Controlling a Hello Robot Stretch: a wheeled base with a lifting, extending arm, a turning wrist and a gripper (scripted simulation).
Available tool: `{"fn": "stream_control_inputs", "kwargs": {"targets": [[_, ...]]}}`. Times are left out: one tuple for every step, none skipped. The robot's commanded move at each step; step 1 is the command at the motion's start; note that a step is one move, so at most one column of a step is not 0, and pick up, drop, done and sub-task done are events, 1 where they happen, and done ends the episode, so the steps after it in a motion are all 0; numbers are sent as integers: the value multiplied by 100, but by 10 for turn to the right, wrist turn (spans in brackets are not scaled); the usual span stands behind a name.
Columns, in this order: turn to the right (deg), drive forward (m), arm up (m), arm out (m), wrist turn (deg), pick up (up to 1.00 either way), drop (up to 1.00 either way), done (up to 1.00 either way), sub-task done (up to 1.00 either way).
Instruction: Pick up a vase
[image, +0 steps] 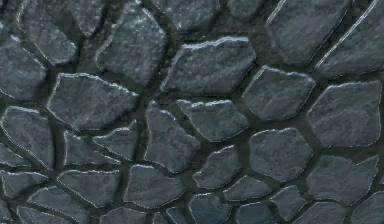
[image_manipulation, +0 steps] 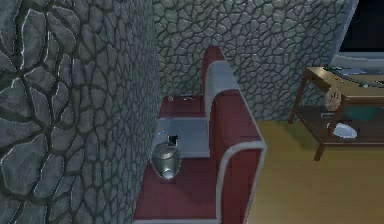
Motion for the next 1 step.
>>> {"fn": "stream_control_inputs", "kwargs": {"targets": [[0,0,50,0,0,0,0,0,0]]}}
